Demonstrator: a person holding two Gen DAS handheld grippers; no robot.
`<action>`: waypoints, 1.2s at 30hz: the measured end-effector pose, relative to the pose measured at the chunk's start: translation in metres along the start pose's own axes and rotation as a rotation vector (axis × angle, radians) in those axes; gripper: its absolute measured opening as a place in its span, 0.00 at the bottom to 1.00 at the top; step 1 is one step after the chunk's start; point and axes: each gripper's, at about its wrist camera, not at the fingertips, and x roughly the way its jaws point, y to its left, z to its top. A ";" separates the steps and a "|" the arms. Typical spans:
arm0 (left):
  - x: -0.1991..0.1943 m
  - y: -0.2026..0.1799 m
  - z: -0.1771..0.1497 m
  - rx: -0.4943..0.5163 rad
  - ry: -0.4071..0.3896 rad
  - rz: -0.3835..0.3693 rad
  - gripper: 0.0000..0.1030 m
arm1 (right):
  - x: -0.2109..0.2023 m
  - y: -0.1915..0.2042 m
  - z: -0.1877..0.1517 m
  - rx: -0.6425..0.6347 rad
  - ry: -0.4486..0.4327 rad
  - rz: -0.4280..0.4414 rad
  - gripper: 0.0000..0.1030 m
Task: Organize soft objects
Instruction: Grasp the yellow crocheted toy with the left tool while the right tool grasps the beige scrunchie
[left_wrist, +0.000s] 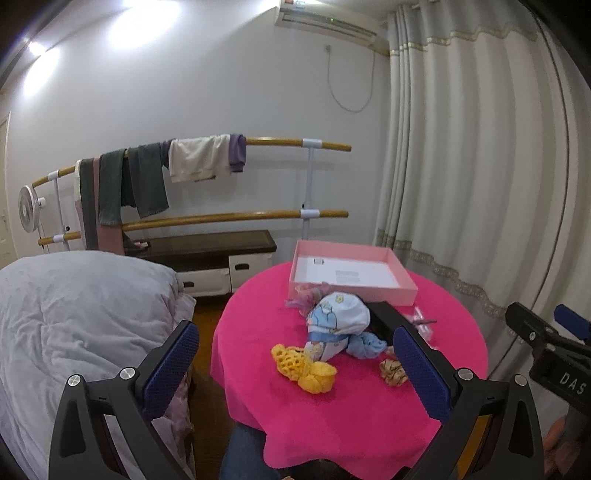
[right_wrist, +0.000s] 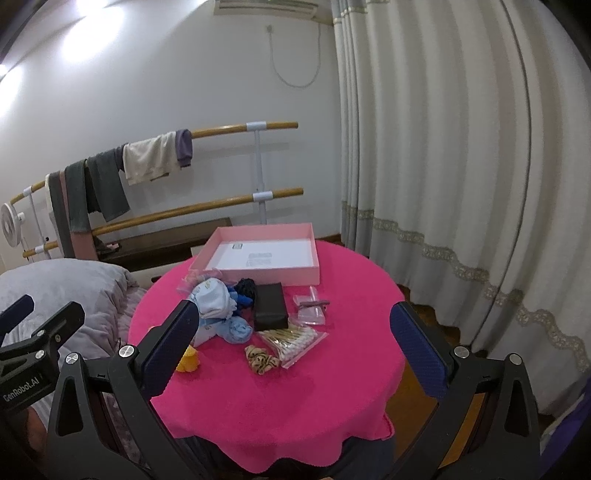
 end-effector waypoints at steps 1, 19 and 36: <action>0.006 0.000 -0.001 0.001 0.012 0.001 1.00 | 0.004 -0.001 -0.001 0.001 0.010 0.001 1.00; 0.116 0.003 -0.014 0.016 0.195 -0.005 1.00 | 0.107 0.003 -0.040 -0.029 0.216 0.053 1.00; 0.224 0.015 -0.035 -0.056 0.332 -0.017 1.00 | 0.170 0.017 -0.069 -0.036 0.382 0.140 0.92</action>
